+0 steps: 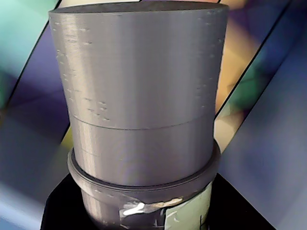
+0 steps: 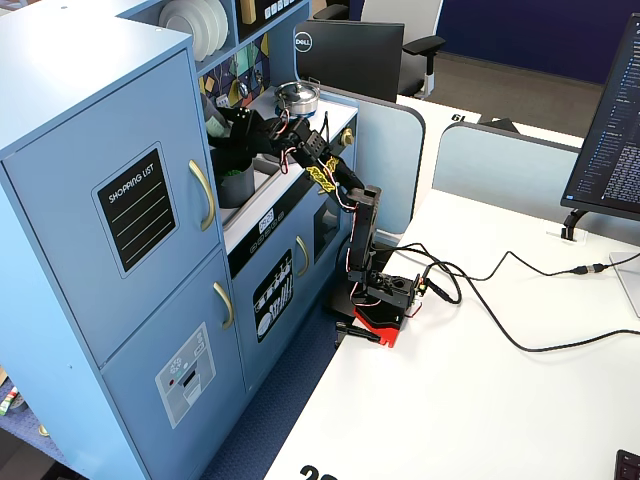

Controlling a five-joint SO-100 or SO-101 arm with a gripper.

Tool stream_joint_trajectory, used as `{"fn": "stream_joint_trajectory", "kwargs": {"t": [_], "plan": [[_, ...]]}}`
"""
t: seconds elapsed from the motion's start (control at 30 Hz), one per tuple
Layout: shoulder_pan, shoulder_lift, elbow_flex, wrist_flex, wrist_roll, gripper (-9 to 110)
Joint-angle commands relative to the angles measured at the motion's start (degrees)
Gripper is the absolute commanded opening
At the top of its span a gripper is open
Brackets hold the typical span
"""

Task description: Put salt in the gray recipient

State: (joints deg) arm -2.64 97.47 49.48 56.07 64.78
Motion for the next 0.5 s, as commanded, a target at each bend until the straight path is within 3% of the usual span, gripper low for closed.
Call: {"fn": "stream_joint_trajectory", "kwargs": {"t": [0.0,0.03,0.1,0.33,0.4,0.47], "plan": [[-1.93,6.68,8.44,-19.51,-2.11,0],[-2.9,8.61,12.22,-26.54,-3.96,0],[-3.87,8.7,12.48,-28.92,-4.22,0],[-0.97,0.79,-2.2,2.37,2.2,0],[-1.05,1.93,0.44,1.76,2.46,0],[-1.23,5.89,7.91,-7.03,0.62,0]]}}
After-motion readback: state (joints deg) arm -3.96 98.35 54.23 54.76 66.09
